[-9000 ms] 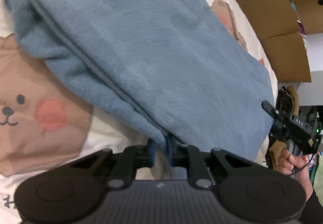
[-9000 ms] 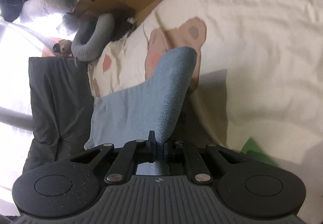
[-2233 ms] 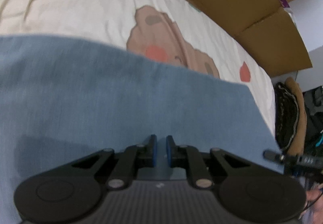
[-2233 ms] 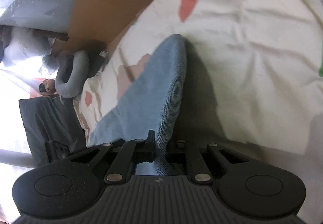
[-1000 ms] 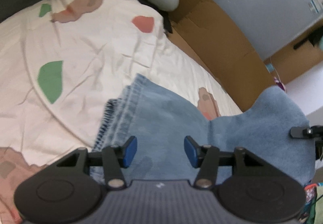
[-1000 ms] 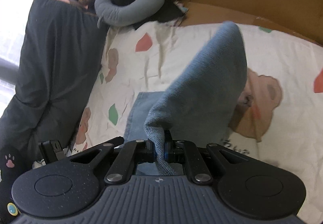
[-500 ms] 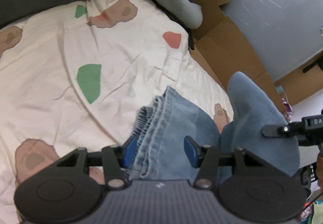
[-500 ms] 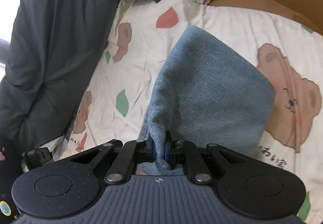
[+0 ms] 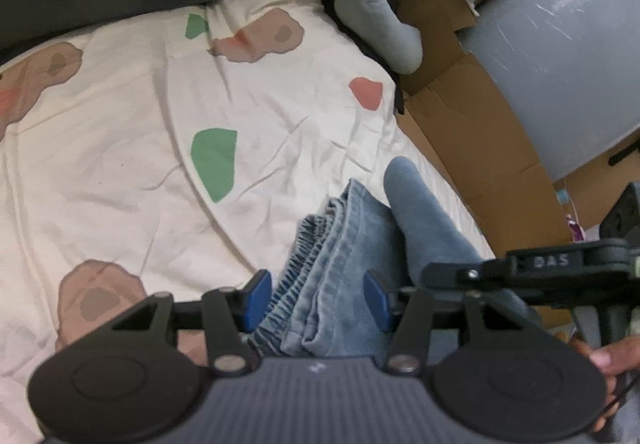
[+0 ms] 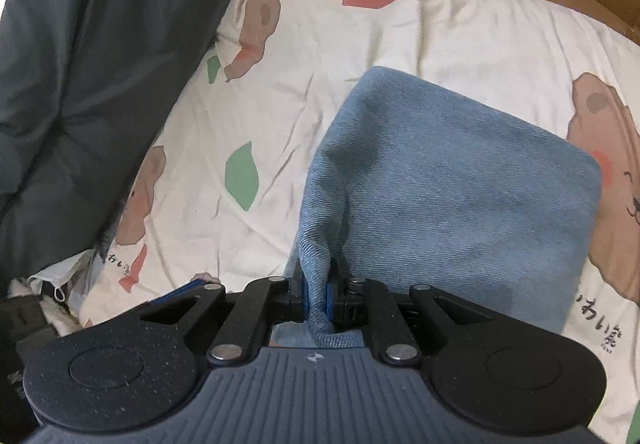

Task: Fold clothes
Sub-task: 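Lower the held jeans corner onto the stack and open the right gripper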

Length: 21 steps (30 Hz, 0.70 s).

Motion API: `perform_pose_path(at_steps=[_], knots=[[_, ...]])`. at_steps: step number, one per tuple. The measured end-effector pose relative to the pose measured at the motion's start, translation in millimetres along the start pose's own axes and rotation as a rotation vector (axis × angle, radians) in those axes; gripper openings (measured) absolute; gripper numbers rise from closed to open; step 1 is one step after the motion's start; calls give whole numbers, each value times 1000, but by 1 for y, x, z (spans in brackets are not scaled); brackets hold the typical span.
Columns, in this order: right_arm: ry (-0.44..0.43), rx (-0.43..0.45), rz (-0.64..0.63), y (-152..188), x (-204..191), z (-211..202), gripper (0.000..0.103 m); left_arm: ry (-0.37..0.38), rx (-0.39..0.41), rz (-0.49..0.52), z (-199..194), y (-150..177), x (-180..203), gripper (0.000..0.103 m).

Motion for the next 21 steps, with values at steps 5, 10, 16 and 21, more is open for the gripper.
perform_pose_path(at_steps=[5,10,16,21], knots=[[9,11,13,4,-3,11,7,-9,-11,11,-1,1,-2,53],[18,32,10,14,-11,24,8,-23,14,39,-5,-9,-1,53],[-22,74,221,19,-4,25,32,-32,13,91,-7,-17,5,53],[-103,90,374,12,5,5,46,-53,7,175,-16,-29,12,53]])
Point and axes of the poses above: each gripper's, at about its wrist camera, not at the fingertips, and z roughly the way its jaws point, x to its right, y to its underside, the point moved 8 cm from there along z, roughly the way its jaws point, and after that the axes turned 2 degrees about x, right-handed, at the moved point
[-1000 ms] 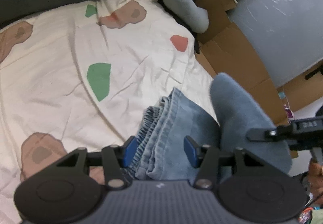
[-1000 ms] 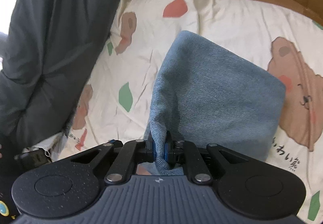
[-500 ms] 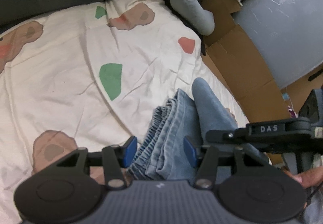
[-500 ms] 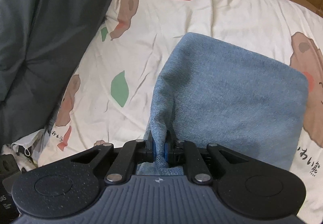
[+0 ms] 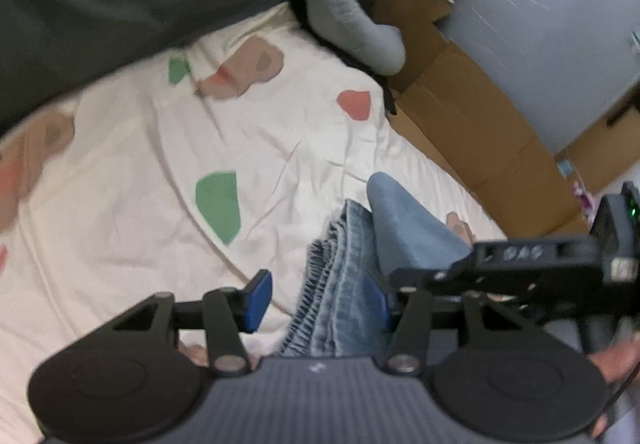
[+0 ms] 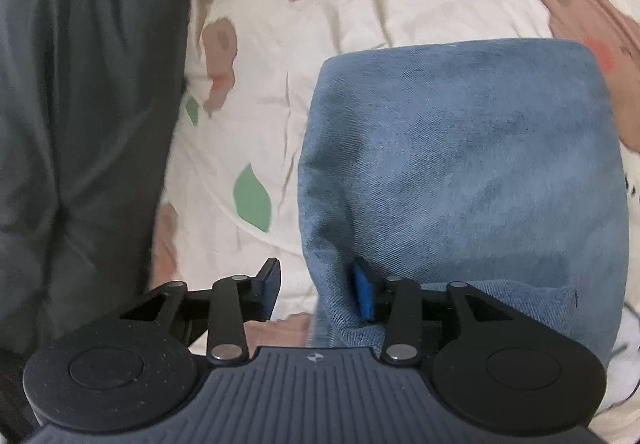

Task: Fold clothes
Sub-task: 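Lower the held jeans corner onto the stack and open the right gripper, then move both open grippers to the sides of the folded jeans stack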

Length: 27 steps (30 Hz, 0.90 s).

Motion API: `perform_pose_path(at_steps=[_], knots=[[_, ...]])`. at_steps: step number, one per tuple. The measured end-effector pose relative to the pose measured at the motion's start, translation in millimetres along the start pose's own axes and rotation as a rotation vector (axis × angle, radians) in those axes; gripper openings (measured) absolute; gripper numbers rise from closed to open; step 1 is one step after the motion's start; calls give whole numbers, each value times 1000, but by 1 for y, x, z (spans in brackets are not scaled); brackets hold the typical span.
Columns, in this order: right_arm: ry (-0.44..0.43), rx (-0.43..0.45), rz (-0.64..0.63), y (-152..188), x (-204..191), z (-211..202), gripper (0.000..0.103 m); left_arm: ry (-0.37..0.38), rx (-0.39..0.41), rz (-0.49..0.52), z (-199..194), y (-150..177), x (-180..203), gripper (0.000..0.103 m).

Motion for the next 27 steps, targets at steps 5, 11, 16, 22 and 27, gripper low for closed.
perform_pose_path(at_steps=[5,11,16,22,27], knots=[[-136,-1,167,-3,-1,-17,52,-10,4,0,-4,-7,1,53],[-258,12,182,-4,-11,-39,59,19,-21,-2,3,-3,13,53],[-240,158,75,-19,19,-72,65,51,-53,-18,11,3,22,57],[-145,236,106,-16,94,-85,65,69,-126,-23,29,22,26,63],[-145,273,148,-7,138,-85,65,59,-198,-35,42,42,26,65]])
Point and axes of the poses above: each gripper's, at about its wrist camera, not at the fingertips, and z roughly the way its jaws point, x to its right, y to its underside, the point moved 8 cm from there along z, roughly the way its jaws point, and after that the axes turned 2 degrees about x, right-handed, at the moved point
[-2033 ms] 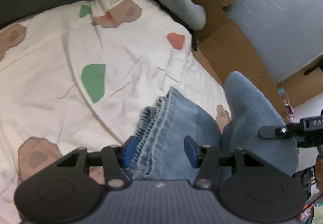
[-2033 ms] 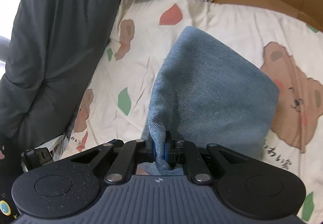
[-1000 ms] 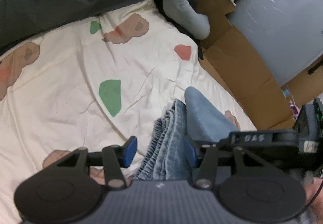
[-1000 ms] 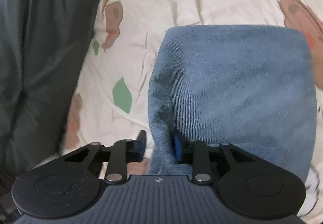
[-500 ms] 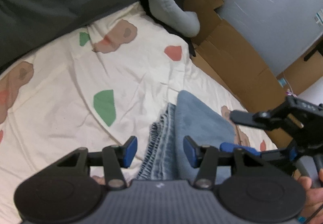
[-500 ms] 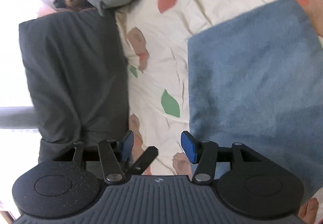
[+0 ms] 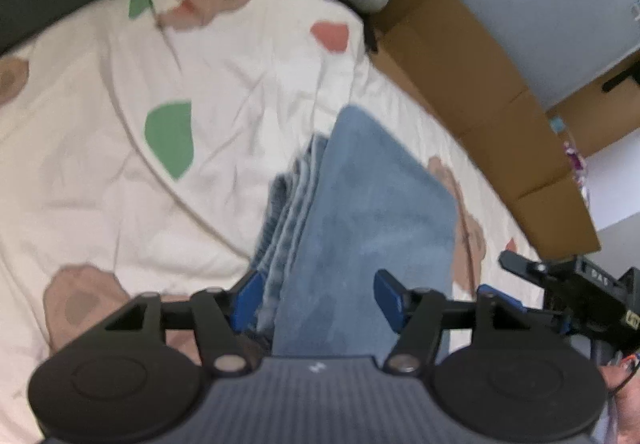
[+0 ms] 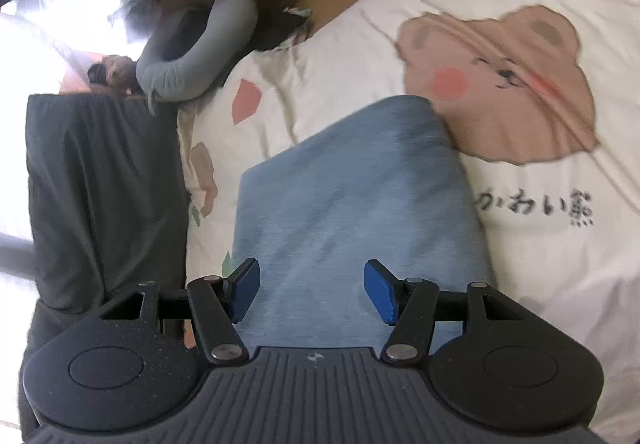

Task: Fold clothes
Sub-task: 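Move both open grippers to the sides of the folded jeans stack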

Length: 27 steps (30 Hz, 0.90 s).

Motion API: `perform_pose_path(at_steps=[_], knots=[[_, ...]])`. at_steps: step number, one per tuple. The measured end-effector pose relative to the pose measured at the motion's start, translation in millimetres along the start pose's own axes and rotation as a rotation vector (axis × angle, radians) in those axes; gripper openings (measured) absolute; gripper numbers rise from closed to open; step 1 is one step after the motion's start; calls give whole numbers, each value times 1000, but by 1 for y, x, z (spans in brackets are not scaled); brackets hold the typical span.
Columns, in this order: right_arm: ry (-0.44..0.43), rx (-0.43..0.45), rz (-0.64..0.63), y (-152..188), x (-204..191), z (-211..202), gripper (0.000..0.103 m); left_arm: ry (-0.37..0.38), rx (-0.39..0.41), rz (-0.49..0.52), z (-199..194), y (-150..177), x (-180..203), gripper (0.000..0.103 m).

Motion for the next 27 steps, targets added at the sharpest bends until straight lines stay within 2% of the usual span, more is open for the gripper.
perform_pose_path(at_steps=[2,6,8,10,11,13,14,18,21,25,26,27], knots=[[24,6,-6,3,14,-3,65,7,-26,-18,5,7,1,65],[73,11,-14,15,36,-7,65,57,-72,-120,15,23,-4,65],[105,-1,-19,25,47,-7,63,60,-83,-131,17,30,-7,63],[141,-31,-42,38,58,-5,54,59,-101,-126,18,37,-8,46],[153,-48,-44,44,63,-3,52,52,-109,-119,19,39,-9,30],[179,-50,-45,54,70,-3,38,52,-103,-76,16,38,-7,25],[191,-52,-47,59,72,-4,36,53,-99,-54,14,37,-6,24],[220,-84,-67,77,74,-5,38,45,-92,-37,11,37,-8,22],[238,-149,-118,87,72,-4,41,45,-98,-48,12,41,-12,22],[232,-214,-120,90,73,-7,43,34,-122,-15,9,45,-15,23],[232,-219,-124,87,73,-9,45,31,-129,-8,7,45,-15,23],[232,-224,-128,85,72,-10,52,25,-136,2,5,45,-16,25]])
Point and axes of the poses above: each gripper's, at about its wrist camera, not at the fingertips, and z roughly the way its jaws point, x to its right, y to its underside, the point moved 8 cm from there along z, roughly the way its jaws point, and after that the axes turned 2 degrees about x, right-handed, at the moved point
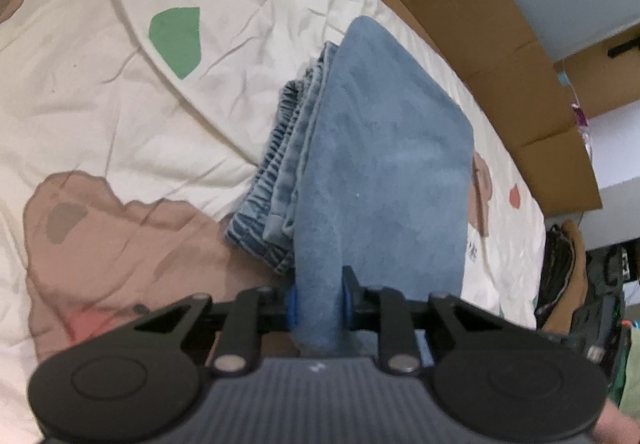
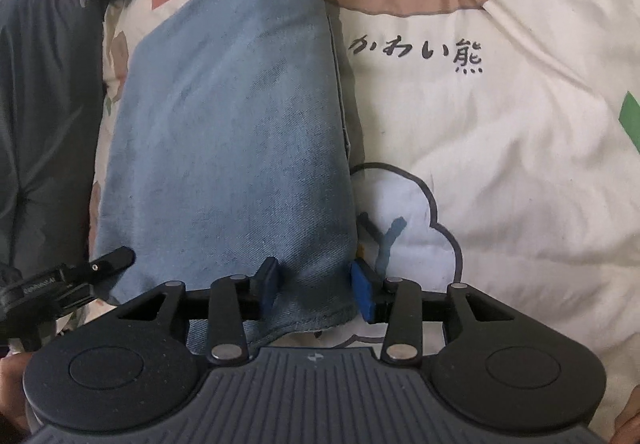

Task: Fold clothes
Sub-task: 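Move both open grippers to the sides of the folded jeans stack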

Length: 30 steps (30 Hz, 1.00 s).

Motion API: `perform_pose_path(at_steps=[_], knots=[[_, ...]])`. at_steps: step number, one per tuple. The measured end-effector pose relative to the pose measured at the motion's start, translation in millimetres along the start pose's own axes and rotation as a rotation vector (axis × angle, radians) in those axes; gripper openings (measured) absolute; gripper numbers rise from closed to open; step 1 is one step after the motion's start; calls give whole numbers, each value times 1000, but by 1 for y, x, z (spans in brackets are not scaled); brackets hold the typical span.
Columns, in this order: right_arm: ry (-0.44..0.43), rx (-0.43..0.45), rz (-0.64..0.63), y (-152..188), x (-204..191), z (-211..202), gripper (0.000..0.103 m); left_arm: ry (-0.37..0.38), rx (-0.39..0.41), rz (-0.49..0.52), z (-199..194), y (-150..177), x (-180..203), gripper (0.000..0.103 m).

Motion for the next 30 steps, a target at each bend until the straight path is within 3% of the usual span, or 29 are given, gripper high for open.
perform_pose_path(at_steps=[2,6,9,15,21,30], knots=[[-11,15,-9,-8,-1,-2,54,-19,-11,27,-7,-1,1,30],[-26,49,-19,-22,-2,-3,58,-63,-1,85,-17,-13,4,57],[-39,66,-25,-31,-1,-1,58,-77,49,115,-22,-32,5,62],[-44,102,-45,-60,-2,12,60,-34,90,91,-4,-60,4,62],[-92,104,-56,-76,-2,24,63,0,110,103,23,-66,9,63],[-250,102,27,-86,1,54,68,55,106,34,49,-66,-7,61]])
Point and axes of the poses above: each gripper's, at about its wrist camera, not at the fingertips, and z roughly the way its jaws point, x to its right, y to its underside, the point moved 8 cm from there along z, roughly the way its jaws point, and after that the axes turned 2 degrees about x, right-handed, at the moved point
